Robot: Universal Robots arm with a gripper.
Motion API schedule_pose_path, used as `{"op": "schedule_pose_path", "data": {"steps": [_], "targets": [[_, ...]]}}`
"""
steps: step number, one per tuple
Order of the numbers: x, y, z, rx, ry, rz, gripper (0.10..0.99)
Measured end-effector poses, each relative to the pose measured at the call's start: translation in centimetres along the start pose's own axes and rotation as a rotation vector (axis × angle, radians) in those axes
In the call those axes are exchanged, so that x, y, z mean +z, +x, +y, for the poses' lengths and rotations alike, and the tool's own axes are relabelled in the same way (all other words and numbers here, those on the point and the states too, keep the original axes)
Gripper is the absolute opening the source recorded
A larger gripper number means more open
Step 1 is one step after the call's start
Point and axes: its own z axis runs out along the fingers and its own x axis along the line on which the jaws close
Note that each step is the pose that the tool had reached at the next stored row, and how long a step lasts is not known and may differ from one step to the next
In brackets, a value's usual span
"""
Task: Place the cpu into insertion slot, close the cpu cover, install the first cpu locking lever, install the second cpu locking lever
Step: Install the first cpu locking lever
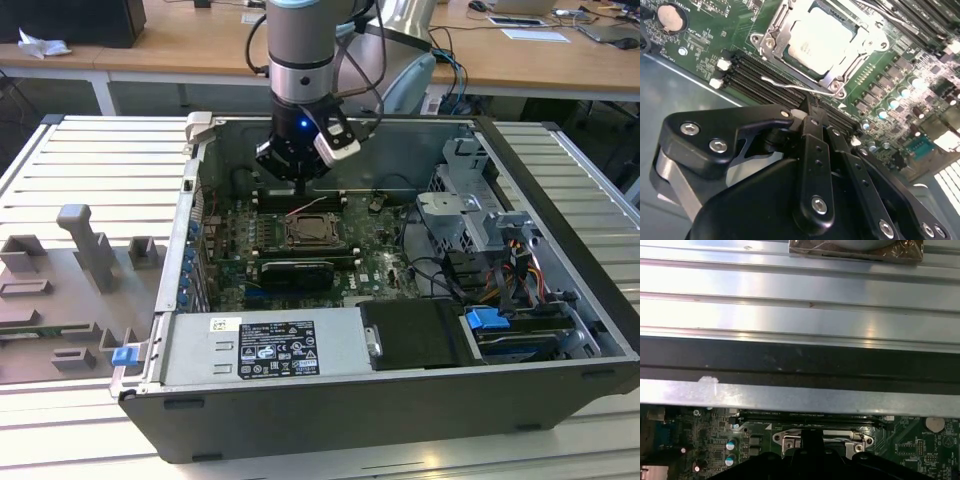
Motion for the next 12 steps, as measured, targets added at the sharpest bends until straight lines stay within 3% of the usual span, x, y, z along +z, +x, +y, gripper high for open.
{"op": "schedule_pose_path", "data": {"steps": [12], "targets": [[0.98, -1.15, 0.02, -0.029, -0.001, 0.0021, 0.106]]}}
